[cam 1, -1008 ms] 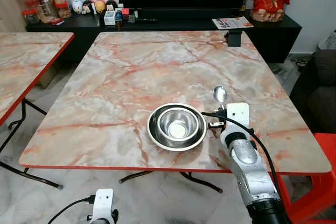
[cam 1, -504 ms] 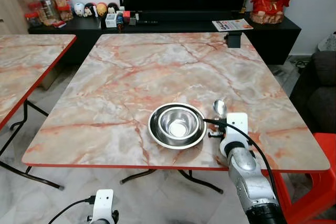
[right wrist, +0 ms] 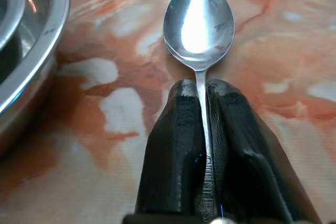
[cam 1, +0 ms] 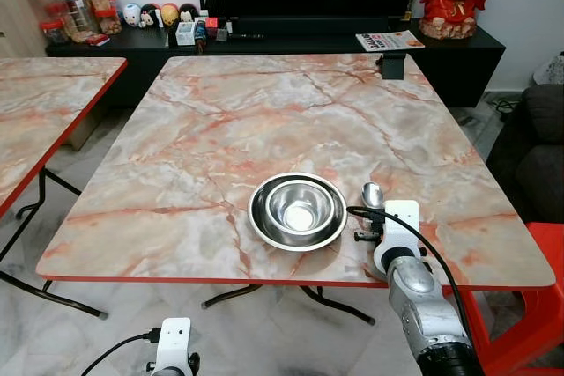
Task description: Setting the table
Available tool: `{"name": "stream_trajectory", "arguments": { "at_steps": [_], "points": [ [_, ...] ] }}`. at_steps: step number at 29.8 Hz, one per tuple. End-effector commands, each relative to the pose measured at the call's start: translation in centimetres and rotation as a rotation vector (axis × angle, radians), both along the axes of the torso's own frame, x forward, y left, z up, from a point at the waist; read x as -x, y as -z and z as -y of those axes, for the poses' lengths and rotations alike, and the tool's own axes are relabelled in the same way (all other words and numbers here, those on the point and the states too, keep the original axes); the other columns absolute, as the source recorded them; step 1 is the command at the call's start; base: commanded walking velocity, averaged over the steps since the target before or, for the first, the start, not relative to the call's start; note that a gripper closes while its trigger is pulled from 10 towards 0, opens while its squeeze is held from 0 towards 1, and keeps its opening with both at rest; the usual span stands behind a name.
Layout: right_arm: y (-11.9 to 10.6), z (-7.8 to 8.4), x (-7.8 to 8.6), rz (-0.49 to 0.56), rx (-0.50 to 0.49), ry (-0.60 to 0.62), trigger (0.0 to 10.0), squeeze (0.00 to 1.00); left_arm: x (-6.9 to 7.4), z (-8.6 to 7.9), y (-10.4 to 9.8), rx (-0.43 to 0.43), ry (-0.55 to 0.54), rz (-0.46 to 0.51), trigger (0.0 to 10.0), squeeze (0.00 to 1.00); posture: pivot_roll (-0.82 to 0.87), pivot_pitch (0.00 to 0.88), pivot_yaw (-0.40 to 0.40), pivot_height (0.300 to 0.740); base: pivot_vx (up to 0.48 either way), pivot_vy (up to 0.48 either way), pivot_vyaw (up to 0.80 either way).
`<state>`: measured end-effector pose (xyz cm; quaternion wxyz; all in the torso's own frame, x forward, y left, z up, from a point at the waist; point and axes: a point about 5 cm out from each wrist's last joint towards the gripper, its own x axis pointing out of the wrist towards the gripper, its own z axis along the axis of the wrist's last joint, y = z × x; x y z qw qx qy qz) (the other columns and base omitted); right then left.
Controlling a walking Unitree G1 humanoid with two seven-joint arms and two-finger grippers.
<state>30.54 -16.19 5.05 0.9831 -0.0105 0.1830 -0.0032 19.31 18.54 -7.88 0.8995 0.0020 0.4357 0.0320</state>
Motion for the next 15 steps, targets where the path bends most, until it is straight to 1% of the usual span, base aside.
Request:
{"name": "stream_trajectory", "arguments": {
  "at_steps": [1, 15],
  "points": [
    [-0.38, -0.18, -0.40, 0.017, 0.000, -0.023, 10.0, 0.00, 0.01, -0.05, 0.03, 0.001, 0.003, -0.013, 10.0, 0.00, -0.10, 0.000, 0.018, 0.740, 0.000, 0.000, 0.00],
    [-0.39, 0.20, -0.94, 0.024, 0.004, -0.024, 10.0, 0.00, -0.03, -0.17, 0.00, -0.005, 0.004, -0.012, 10.0, 0.00, -0.10, 0.000, 0.021, 0.740, 0.000, 0.000, 0.00]
  ]
}}
